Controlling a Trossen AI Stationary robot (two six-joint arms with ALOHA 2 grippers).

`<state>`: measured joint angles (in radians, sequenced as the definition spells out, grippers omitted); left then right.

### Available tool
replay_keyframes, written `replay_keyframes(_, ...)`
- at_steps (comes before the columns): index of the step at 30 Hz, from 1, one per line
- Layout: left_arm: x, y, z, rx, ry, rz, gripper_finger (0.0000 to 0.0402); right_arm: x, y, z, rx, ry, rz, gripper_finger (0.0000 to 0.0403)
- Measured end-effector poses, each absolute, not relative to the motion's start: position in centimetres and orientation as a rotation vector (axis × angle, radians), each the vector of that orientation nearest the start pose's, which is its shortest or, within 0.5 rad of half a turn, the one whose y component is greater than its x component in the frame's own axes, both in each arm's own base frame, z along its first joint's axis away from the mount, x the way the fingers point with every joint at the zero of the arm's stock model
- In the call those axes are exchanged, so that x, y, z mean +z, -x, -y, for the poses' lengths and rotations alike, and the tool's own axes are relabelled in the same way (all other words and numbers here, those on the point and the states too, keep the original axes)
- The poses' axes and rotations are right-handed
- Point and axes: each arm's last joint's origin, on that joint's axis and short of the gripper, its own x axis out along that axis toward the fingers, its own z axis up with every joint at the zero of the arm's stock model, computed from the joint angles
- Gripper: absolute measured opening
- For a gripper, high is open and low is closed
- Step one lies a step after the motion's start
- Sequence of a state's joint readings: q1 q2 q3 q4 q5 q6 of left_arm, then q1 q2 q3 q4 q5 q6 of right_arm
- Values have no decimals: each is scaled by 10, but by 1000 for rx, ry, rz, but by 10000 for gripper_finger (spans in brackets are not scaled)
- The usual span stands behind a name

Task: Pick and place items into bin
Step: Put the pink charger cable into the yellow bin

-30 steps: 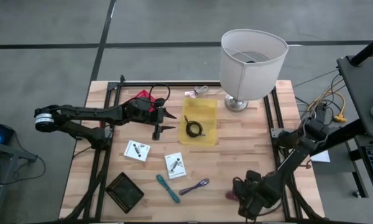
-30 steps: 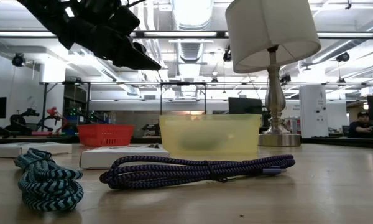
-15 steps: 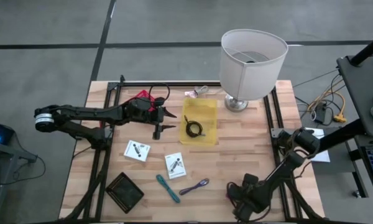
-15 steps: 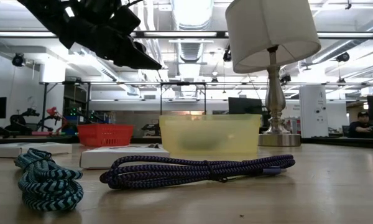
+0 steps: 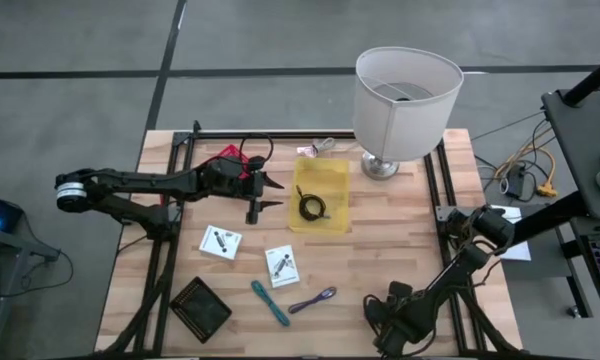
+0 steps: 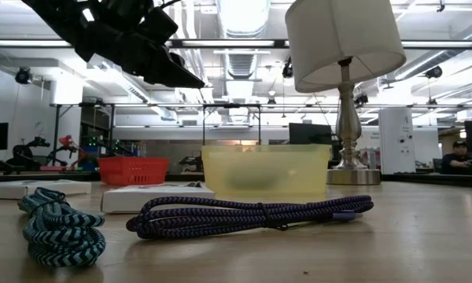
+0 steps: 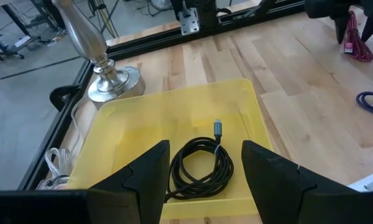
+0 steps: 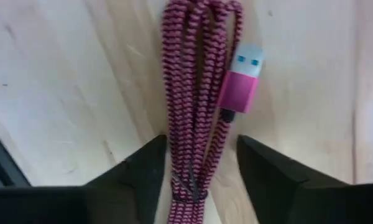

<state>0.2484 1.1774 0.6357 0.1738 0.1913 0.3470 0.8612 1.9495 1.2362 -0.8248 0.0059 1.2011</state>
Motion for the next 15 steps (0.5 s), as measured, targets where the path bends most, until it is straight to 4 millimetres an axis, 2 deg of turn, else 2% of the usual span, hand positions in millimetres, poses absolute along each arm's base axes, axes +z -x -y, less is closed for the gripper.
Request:
replay_keyframes(8, 238, -243, -56, -6, -263, -363, 185, 138, -229, -261, -173, -214, -1506, 30)
replay_keyframes(15, 238, -243, -56, -6, -263, -363, 185, 139, -246, -247, -185, 96, -1249, 15)
